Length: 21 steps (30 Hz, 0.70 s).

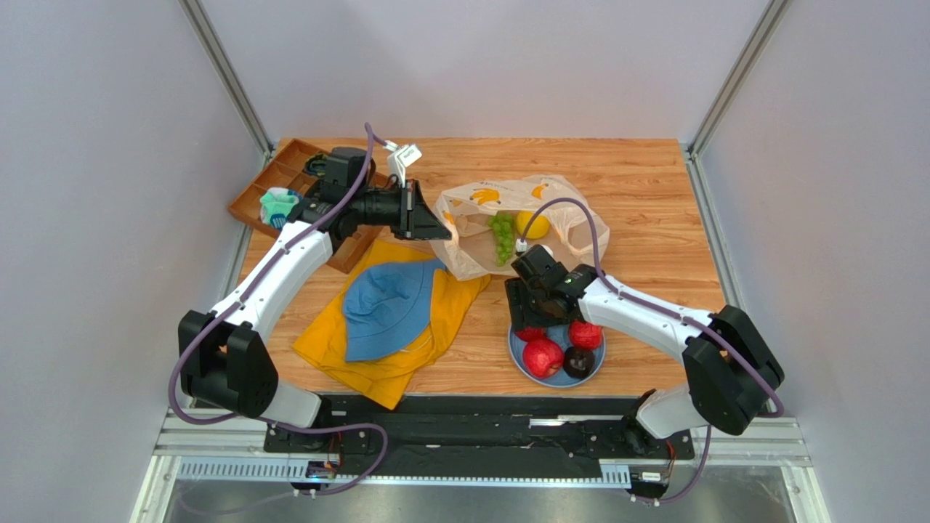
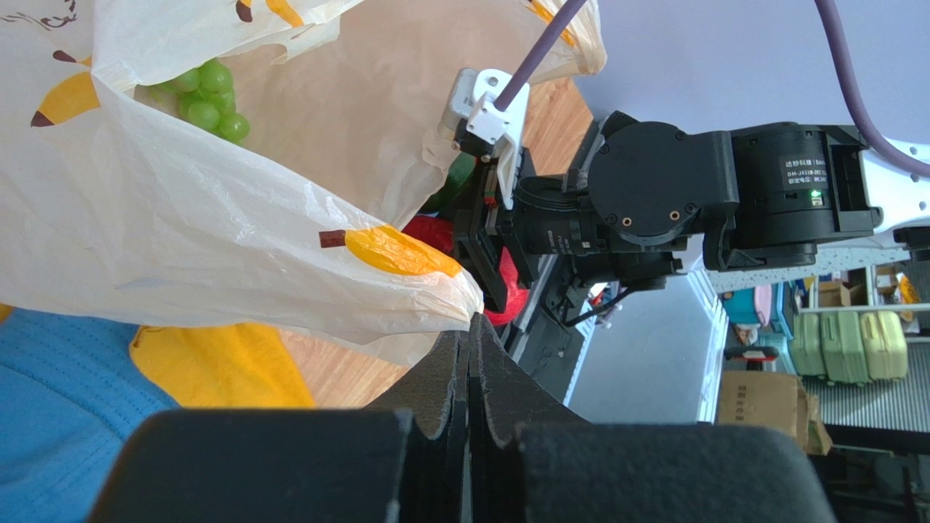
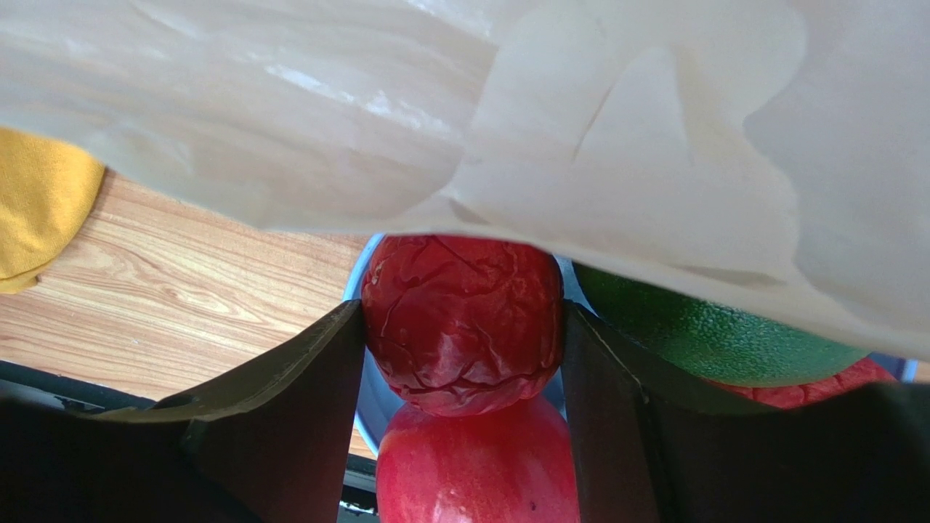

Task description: Place the fruits into the plastic bag

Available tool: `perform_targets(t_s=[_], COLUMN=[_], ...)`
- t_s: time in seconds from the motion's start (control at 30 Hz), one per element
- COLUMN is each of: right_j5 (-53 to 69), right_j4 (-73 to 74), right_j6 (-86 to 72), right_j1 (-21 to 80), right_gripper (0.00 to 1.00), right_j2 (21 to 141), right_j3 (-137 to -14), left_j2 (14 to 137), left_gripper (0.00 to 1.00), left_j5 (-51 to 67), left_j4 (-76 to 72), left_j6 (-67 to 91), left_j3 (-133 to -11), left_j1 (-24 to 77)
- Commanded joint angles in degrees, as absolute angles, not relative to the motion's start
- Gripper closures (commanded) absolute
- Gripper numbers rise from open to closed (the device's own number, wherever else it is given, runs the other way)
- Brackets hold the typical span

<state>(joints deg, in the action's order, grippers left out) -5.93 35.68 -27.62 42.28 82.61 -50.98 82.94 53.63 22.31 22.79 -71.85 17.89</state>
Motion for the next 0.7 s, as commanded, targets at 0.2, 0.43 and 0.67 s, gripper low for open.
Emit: perform_targets(t_s=[0.2,0.43,0.67], right_j5=[-1.67,5.88,13.0], right_j4=[36.12,35.6,34.63], right_j6=[-22.95,-18.47,-15.91], right_j1=[42.28,42.28,42.01], right_gripper=[0.73,0.77,0.77], right_j2=[74.63,67.68,63.98], right_j3=[-50.89,-52.73,-59.57], left_j2=[82.44,82.44,82.79], left_gripper=[1.0,1.0,1.0], left_j5=[54.93,55.02,54.14], left_j4=[21.62,21.44,22.41], left_j6=[21.97,21.97,21.18], left_j3=[-74.44,-74.36,-74.71], left_j1=[17.58,17.58,17.58])
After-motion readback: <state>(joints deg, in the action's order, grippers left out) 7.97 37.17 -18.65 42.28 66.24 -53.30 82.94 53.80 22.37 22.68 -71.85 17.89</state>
